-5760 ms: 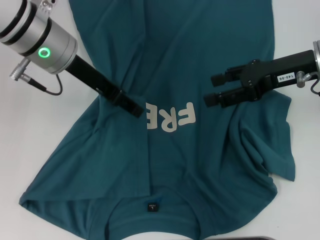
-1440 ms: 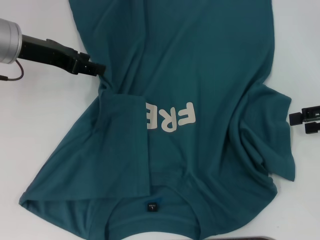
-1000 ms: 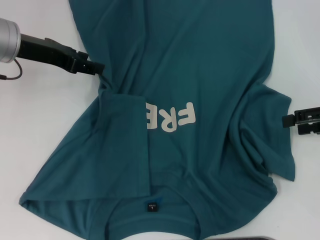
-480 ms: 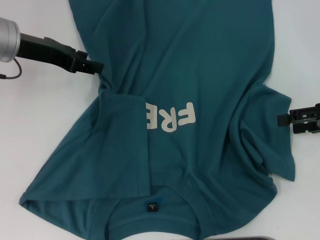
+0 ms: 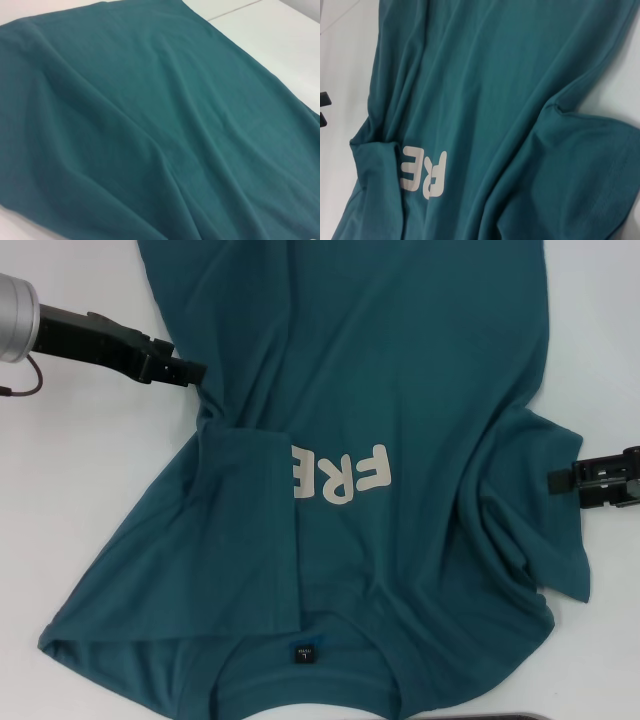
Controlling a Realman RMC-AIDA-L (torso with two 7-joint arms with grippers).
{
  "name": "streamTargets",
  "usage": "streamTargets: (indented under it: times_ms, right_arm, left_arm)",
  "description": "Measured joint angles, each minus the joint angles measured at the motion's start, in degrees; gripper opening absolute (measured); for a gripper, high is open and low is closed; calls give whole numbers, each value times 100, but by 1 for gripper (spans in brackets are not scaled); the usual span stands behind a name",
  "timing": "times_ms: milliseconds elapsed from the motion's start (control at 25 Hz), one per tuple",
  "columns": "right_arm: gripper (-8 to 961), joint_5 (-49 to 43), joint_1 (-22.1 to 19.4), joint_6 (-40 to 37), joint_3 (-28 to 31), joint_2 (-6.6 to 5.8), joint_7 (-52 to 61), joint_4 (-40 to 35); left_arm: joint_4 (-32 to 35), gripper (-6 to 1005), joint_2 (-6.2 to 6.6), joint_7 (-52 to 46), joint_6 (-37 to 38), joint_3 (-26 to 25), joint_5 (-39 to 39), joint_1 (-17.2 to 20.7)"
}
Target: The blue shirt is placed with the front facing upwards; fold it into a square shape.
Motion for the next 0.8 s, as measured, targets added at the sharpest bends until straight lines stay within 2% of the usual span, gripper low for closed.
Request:
streamTargets:
  times_ms: [360, 800]
  right_arm:
    - [840, -13, -50, 8, 23, -31, 4, -1]
    - [817, -38, -76, 29, -3, 9, -38, 82]
  left_arm:
    - [0, 584, 9, 1, -8, 7, 8, -11]
    - [0, 585, 7, 1, -6, 7, 9, -34]
